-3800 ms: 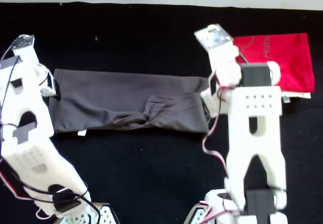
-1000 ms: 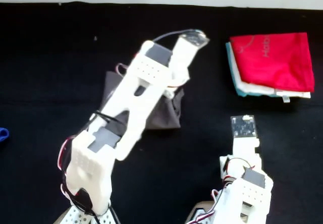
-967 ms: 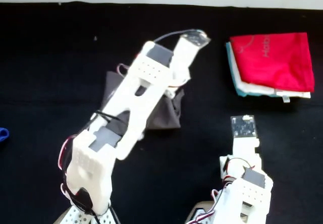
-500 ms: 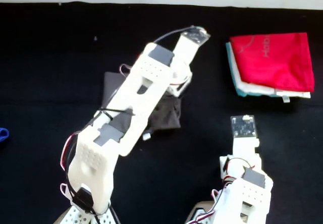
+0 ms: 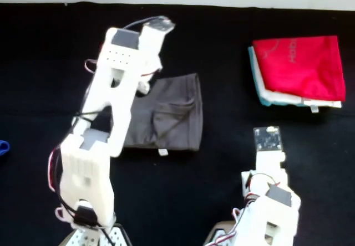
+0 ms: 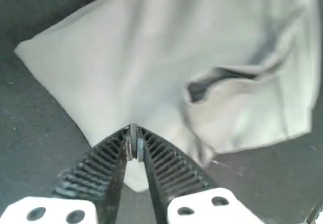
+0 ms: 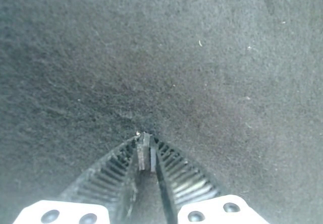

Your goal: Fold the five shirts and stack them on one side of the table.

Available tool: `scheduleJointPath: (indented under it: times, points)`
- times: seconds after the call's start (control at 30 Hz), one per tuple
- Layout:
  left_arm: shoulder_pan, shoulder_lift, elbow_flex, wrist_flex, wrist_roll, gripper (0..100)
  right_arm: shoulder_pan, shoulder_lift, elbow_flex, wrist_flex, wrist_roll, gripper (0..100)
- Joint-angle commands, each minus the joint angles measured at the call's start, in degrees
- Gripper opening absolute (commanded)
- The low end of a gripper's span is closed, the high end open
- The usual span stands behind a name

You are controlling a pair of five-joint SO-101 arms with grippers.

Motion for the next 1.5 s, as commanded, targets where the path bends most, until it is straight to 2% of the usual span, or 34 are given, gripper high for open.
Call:
scheduleJointPath:
  times: [0.0, 0.13, 0.33, 0.53, 0.67, 0.8, 0.9, 1.0, 1.23, 1.37, 1.47]
  points:
    - [-0.1, 2.7, 0.0, -2.0, -0.4, 1, 0.7, -0.2, 1.0, -1.7, 0.5, 0.6]
    - [5.0, 6.3, 0.0, -2.1, 1.1, 1, 0.7, -0.2, 1.0, -1.7, 0.5, 0.6]
    - [18.2, 6.7, 0.2, -1.3, 4.7, 1, 0.7, -0.2, 1.0, -1.7, 0.5, 0.6]
    - [28.3, 5.6, -0.9, 6.8, 5.5, 1, 0.7, -0.2, 1.0, -1.7, 0.5, 0.6]
    - [28.2, 0.5, -1.7, 9.2, 5.3, 1, 0.7, -0.2, 1.0, -1.7, 0.5, 0.6]
    - [22.6, -5.1, -1.7, 6.8, 5.0, 1, 0.7, -0.2, 1.0, -1.7, 0.5, 0.6]
    - [17.7, -4.6, -1.6, 3.7, 5.0, 1, 0.7, -0.2, 1.0, -1.7, 0.5, 0.6]
    - [15.9, -0.5, -0.9, 2.6, 5.0, 1, 0.7, -0.2, 1.0, -1.7, 0.5, 0.6]
    - [20.9, 10.9, -0.8, 3.2, 5.5, 1, 0.7, -0.2, 1.0, -1.8, 0.5, 0.6]
    - [24.4, 10.7, -1.2, 3.2, 5.5, 1, 0.7, -0.2, 1.0, -1.8, 0.5, 0.6]
    - [24.2, 8.1, -4.4, 2.7, 5.2, 1, 0.7, -0.2, 1.0, -1.8, 0.5, 0.6]
